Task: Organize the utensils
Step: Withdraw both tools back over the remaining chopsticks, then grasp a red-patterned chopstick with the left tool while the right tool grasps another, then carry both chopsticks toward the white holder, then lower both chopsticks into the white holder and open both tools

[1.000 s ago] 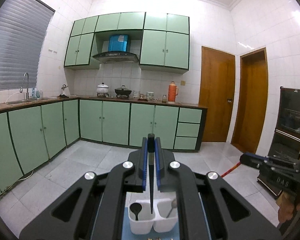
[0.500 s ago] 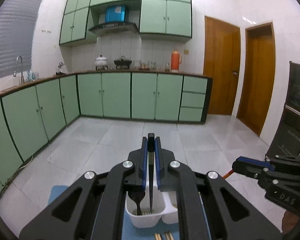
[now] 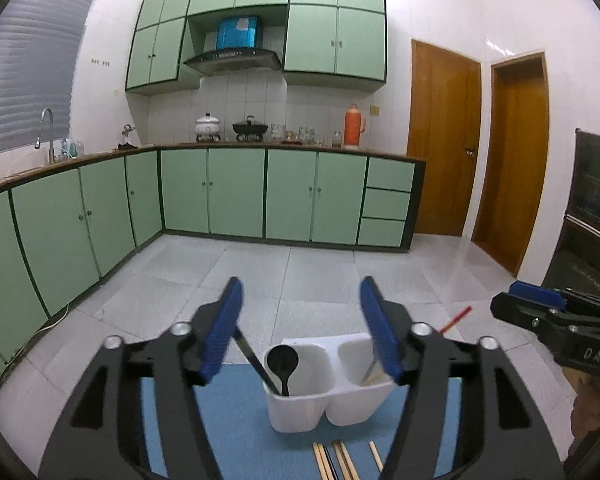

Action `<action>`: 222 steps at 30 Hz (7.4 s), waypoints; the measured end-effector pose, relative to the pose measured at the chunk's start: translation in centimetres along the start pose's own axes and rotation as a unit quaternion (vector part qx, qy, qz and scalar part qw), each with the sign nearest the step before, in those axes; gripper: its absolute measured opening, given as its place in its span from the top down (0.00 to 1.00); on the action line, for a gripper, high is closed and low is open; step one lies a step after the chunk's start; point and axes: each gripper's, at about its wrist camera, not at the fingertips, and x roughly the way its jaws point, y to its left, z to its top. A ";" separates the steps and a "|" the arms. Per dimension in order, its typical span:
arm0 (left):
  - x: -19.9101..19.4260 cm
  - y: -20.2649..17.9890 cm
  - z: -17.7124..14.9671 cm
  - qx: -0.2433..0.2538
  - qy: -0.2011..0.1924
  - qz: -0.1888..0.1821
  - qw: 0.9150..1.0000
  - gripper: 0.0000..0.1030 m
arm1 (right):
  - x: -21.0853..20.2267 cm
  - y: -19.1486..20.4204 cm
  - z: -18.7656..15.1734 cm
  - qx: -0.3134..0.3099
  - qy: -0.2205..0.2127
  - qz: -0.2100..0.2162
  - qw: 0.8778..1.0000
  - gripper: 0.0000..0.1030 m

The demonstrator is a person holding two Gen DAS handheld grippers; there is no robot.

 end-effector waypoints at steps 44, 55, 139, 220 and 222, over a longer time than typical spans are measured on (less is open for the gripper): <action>-11.6 1.2 -24.1 0.015 0.244 0.037 0.969 0.11 | -4.5 6.5 -27.3 -0.007 0.186 -0.066 0.980 0.57; -10.9 0.7 -24.4 0.012 0.252 0.037 0.967 0.11 | -3.9 7.5 -27.4 -0.033 0.184 -0.075 0.979 0.75; -12.4 -3.5 -19.0 0.044 0.192 0.005 0.980 0.94 | -8.6 4.5 -21.6 -0.025 0.122 -0.064 0.990 0.95; 4.0 0.4 0.4 0.015 0.043 -0.018 0.999 0.56 | 4.2 0.7 2.5 -0.015 0.012 0.013 1.000 0.72; 3.2 0.4 0.5 0.015 0.035 -0.019 0.999 0.47 | 3.0 0.6 2.5 -0.012 -0.004 0.002 1.000 0.55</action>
